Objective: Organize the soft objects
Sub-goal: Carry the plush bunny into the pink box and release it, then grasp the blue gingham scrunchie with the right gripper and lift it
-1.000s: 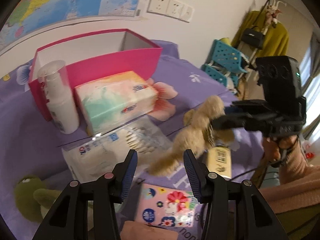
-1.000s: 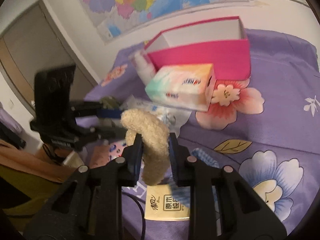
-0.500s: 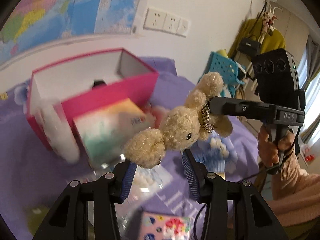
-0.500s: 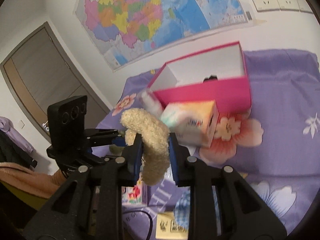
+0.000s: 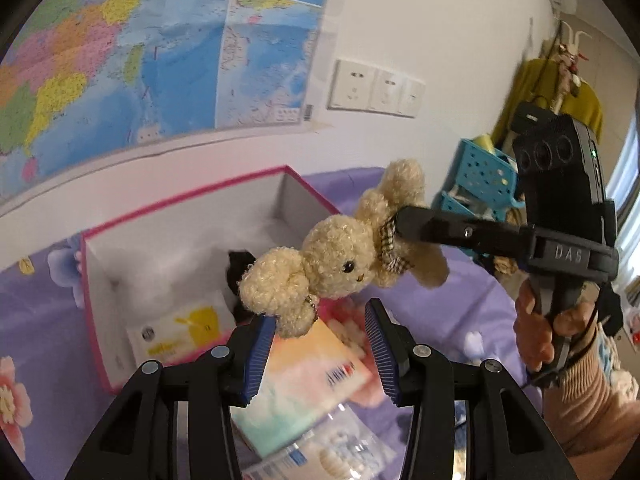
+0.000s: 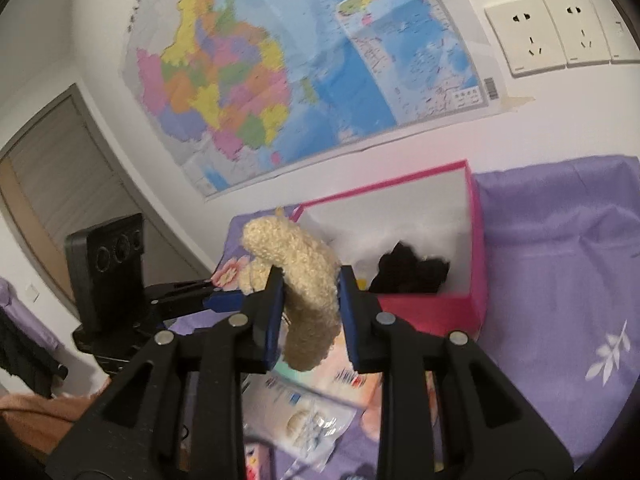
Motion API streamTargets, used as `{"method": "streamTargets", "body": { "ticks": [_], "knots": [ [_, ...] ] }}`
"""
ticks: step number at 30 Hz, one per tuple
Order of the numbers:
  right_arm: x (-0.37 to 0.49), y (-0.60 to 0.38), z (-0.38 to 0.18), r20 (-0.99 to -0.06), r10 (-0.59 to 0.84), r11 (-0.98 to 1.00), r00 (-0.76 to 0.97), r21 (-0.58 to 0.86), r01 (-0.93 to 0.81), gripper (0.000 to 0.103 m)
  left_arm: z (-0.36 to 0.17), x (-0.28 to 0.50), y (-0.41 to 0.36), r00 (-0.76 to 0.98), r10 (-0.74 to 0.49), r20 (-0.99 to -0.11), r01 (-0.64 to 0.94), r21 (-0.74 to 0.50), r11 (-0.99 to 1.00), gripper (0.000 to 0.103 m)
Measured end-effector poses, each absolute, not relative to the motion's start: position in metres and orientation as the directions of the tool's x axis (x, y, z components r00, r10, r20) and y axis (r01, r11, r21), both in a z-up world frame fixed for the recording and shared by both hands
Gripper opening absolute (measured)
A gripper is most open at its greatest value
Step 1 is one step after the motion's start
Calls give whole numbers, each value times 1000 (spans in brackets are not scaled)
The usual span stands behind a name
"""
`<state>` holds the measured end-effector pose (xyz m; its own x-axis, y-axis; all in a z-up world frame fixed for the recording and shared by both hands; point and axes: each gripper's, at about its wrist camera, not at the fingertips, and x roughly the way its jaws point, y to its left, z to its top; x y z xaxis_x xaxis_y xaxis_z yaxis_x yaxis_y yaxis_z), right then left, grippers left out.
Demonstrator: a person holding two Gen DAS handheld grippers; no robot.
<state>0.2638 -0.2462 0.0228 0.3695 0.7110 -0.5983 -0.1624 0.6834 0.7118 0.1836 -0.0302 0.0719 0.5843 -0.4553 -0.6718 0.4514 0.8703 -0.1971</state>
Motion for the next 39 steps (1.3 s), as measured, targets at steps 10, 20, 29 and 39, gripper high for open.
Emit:
{"method": "streamTargets", "body": {
  "ticks": [10,20,29,39],
  "knots": [
    [302,-237,-29,-689,656,740,307,668,-82,31,49,236,-43,536,-404,-742,398,-200,895,46],
    [303,-241,-40,-816,477,871,326,490,-46,46,39,242,-46,535,-363,-763,370,-175,912,47],
    [269,-245,-5,-761,551,828,342,548,-118,46,67,189,-22,617,-379,-690,399,-141,906,48],
    [206,-243,47,-652,691,720,313,661,-212,49,75,121,-7,622,-475,-622,455,-206,866,50]
  ]
}}
